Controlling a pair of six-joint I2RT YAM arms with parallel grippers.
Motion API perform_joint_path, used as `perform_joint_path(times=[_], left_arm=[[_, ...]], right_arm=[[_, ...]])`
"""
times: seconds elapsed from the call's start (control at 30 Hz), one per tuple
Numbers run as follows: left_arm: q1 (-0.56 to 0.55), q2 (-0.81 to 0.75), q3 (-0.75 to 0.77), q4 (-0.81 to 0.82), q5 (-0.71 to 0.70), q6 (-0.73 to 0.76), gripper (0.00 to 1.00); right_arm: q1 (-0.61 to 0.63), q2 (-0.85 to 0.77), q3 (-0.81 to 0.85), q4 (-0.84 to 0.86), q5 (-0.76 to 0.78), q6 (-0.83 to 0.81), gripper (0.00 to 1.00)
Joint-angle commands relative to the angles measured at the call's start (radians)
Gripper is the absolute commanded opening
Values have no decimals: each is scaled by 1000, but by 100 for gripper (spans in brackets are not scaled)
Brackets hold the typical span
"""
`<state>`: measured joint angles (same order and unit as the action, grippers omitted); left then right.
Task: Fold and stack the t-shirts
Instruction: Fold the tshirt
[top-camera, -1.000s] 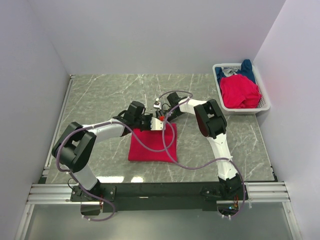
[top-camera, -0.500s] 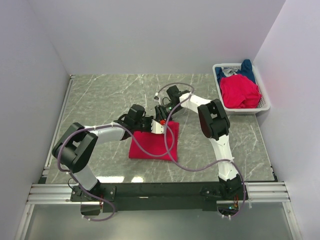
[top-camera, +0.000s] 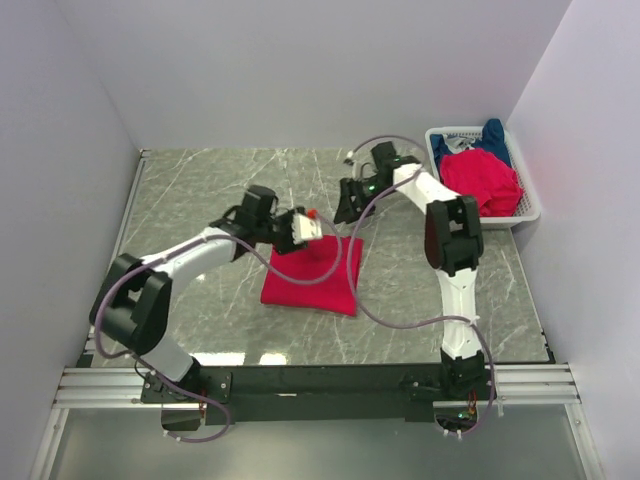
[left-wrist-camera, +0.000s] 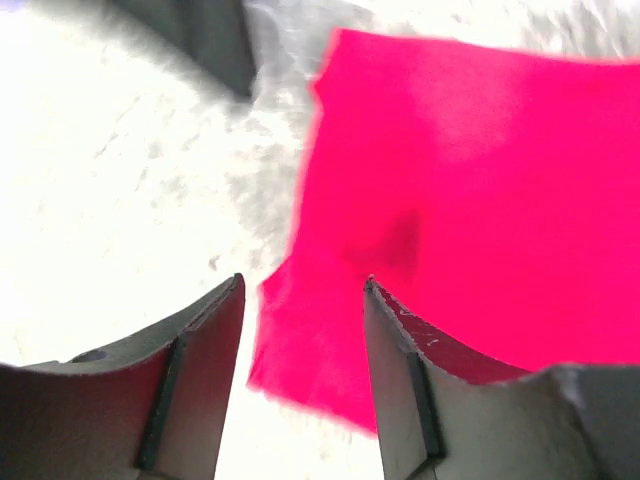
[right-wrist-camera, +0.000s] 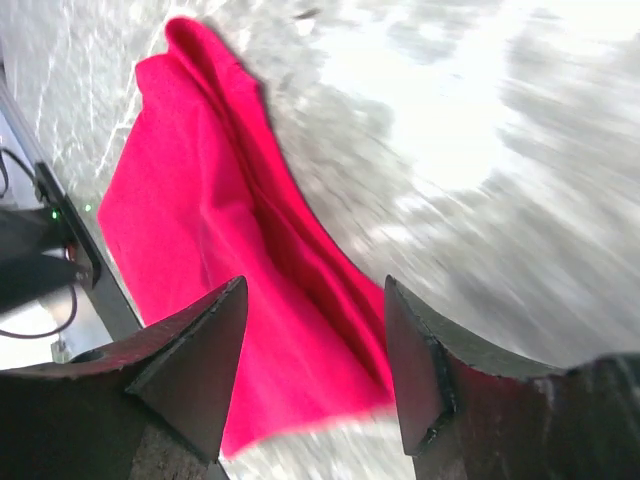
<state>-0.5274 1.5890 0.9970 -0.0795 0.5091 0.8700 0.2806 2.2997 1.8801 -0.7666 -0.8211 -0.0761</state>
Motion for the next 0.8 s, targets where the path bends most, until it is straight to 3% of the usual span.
perform_joint_path(times=[0.0,0.13,0.37,0.77], left_arm=[[107,-69,97,-138,186,-211,57],[219,18,201,-307,270,-360,54],[348,225,327,-322,319,-644,55],[357,356,362,-292,296,-732,50]], right_arm=[[-46,-126,22,-59,-1,-56,64],[-67,-184,-82,-65,-21,-77,64],[-67,-227,-230,13,22,-57,60],[-63,-177,-269,33,66,-51,55]])
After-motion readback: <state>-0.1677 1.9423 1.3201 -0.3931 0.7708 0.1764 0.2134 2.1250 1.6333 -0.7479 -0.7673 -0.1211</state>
